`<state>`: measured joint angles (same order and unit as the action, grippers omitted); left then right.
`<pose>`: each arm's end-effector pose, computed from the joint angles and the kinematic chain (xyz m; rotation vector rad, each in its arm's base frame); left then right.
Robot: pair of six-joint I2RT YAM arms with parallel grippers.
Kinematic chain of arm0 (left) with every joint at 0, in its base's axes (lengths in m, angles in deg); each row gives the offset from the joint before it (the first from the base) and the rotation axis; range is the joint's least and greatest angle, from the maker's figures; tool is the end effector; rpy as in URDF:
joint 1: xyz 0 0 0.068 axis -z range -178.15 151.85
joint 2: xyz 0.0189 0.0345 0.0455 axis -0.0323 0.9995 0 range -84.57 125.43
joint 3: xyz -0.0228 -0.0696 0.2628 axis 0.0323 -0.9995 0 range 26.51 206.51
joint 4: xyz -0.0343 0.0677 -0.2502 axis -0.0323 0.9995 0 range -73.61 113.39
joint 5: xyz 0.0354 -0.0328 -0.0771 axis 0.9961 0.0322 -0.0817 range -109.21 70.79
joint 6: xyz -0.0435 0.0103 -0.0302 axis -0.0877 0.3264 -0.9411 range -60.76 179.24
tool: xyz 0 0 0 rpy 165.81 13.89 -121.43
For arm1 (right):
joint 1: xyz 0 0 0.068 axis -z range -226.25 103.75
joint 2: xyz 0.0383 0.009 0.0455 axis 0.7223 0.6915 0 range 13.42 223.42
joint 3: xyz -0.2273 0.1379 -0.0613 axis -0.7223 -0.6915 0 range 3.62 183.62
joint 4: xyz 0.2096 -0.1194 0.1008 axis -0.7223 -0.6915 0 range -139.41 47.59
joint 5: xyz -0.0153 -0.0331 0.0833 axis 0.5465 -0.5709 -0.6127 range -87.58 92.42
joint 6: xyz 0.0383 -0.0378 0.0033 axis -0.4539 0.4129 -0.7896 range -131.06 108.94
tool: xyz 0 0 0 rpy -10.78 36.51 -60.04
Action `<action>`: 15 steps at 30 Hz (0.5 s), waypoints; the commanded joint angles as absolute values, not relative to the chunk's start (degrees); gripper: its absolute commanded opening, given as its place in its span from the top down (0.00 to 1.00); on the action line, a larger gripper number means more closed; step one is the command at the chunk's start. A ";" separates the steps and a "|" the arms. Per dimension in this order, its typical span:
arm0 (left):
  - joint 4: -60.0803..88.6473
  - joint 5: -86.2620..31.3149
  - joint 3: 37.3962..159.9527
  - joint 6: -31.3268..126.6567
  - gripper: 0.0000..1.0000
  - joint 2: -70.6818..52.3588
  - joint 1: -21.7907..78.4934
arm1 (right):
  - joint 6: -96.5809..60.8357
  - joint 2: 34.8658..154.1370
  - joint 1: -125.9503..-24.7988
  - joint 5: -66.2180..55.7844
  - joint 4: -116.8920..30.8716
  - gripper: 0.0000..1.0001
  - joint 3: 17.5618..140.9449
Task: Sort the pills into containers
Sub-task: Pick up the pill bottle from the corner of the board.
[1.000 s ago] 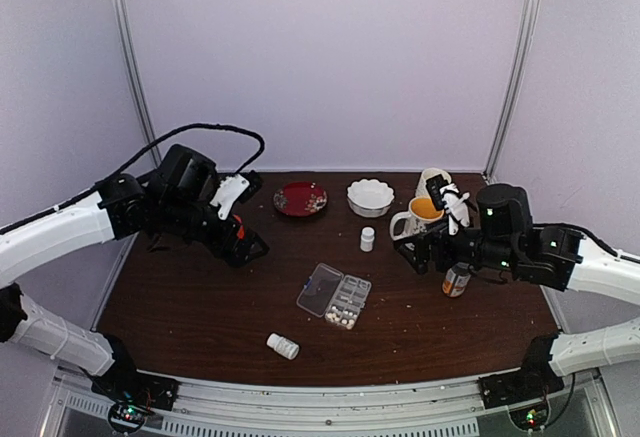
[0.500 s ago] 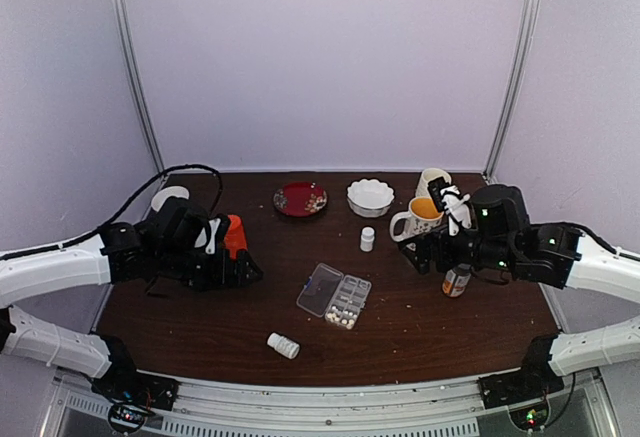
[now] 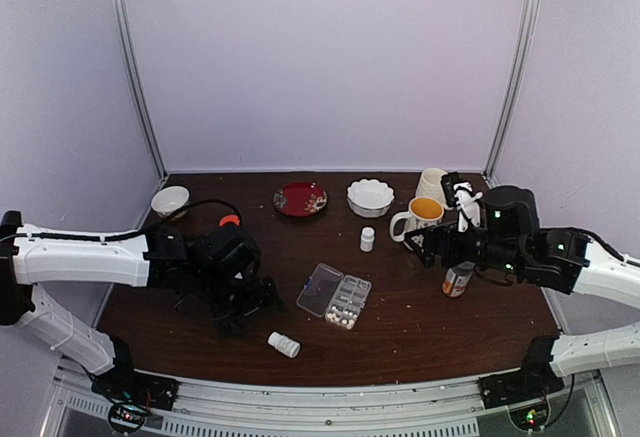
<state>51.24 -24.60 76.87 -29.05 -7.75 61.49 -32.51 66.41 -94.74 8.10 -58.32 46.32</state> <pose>0.1276 -0.2247 0.2191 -0.7060 2.9094 -0.7747 0.1425 0.1556 0.2913 -0.4260 2.0475 0.6609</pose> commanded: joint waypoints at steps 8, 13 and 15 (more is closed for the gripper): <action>51.33 -21.45 79.75 -54.44 0.28 -4.36 66.18 | -31.86 59.17 -94.59 9.57 -56.39 0.09 41.99; 48.27 -21.30 77.87 -66.42 0.34 -3.01 68.57 | -30.93 59.12 -94.59 8.06 -56.65 0.10 42.76; 46.69 -21.85 75.79 -70.89 0.34 -2.90 69.53 | -30.52 59.16 -94.59 8.18 -56.60 0.10 42.92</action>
